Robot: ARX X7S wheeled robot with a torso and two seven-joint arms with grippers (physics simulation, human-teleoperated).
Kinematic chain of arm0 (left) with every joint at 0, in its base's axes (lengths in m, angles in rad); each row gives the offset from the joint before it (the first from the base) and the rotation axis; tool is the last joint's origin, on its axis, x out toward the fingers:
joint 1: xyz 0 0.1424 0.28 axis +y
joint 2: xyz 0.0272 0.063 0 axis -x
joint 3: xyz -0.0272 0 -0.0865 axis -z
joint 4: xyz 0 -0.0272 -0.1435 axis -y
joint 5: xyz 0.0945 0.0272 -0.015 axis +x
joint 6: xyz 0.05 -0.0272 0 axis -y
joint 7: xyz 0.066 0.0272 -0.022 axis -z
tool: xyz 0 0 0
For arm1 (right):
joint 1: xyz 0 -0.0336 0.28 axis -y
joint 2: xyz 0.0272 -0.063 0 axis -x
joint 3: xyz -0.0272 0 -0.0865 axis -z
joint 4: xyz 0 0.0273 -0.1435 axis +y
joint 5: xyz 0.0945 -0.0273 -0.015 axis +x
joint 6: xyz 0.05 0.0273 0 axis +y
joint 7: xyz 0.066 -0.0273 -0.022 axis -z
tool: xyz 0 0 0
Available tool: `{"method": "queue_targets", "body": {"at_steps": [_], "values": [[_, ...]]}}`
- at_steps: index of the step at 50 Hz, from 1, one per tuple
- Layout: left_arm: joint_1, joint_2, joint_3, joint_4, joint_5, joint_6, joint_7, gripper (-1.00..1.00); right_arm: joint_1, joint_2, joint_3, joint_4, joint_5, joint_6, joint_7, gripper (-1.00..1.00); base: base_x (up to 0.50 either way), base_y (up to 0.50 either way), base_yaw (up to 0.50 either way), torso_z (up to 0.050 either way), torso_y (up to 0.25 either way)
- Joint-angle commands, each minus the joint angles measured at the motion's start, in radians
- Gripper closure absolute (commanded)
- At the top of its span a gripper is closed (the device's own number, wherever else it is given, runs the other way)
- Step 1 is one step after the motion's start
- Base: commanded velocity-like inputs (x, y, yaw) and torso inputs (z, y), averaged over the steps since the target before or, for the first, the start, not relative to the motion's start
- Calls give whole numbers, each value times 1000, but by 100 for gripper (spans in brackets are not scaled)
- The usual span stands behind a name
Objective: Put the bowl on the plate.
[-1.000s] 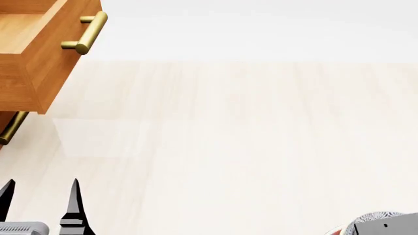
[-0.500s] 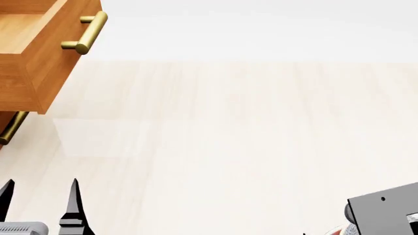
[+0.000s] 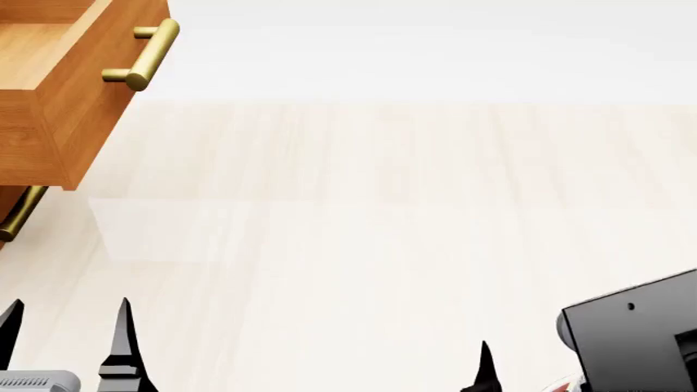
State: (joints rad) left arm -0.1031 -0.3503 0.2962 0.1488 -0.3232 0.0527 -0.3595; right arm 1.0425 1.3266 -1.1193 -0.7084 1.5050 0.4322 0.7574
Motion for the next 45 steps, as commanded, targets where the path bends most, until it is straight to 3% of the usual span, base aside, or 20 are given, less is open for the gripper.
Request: {"method": "queue_targets", "body": {"at_steps": [1,21,45], "values": [[1,-3,2,6,-1,-2,-5,-100,23,3,28,-48,-32,-19,21,-100,0,0,0,0,0],[-5,-5,8,5,-2,-8,-10,-100,37,19,72,-93,-99,-95,40,-100,0,0,0,0,0],[-14,-6,12,-4,-10,-3,-7,-100,88,0,113,-146,-169,-74,43,-100,0,0,0,0,0]]}}
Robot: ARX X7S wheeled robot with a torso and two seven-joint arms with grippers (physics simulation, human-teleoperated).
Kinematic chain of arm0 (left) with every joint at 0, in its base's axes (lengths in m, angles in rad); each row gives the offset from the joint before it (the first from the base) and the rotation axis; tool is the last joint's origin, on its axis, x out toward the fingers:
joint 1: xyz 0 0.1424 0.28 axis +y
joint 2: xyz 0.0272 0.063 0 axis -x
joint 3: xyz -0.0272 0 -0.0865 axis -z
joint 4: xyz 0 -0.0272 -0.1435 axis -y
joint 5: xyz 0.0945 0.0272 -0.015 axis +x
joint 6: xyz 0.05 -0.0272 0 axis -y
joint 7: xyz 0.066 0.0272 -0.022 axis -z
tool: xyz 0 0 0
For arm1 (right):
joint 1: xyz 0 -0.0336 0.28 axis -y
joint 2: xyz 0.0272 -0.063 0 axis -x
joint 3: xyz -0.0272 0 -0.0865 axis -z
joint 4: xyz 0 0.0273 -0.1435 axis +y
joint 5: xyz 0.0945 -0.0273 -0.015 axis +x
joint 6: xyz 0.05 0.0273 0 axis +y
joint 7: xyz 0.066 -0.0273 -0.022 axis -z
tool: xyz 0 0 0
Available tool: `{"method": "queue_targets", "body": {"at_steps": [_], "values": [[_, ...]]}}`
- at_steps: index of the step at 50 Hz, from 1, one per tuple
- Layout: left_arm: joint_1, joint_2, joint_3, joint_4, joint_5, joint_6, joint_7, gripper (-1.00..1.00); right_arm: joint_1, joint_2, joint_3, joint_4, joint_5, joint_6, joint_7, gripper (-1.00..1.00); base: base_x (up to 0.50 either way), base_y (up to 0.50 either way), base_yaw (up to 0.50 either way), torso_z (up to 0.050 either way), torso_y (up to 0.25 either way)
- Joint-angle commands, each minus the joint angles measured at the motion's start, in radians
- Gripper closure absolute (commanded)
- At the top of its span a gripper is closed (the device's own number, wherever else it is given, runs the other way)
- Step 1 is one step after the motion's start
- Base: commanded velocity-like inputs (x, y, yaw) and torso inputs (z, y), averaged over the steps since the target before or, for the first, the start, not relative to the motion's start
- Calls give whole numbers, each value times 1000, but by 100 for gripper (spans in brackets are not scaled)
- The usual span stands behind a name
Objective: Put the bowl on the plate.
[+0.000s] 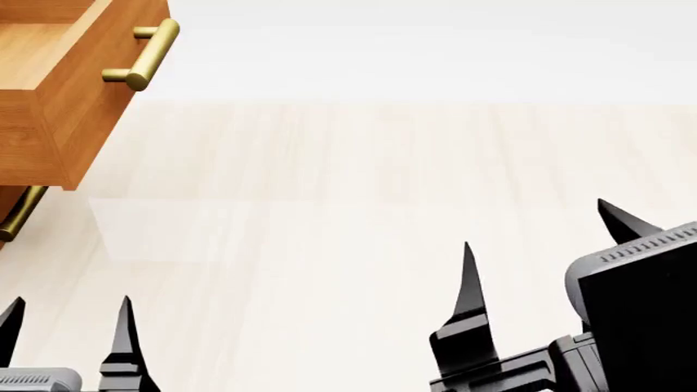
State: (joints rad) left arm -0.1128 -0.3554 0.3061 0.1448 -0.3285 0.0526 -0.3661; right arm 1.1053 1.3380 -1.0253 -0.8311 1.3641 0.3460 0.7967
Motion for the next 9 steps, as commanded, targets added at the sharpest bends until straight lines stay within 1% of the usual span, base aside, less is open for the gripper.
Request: {"method": "queue_targets", "body": {"at_steps": [1,9], "values": [[-5,-2,4,2,-2,-5,-1,-100,25,-12,18,-22,-30,13,4,-100,0,0,0,0,0],[-3,-6,5,12,-1,-10,-7,-100,28,-17,23,-40,-69,15,17,-100,0,0,0,0,0]]}}
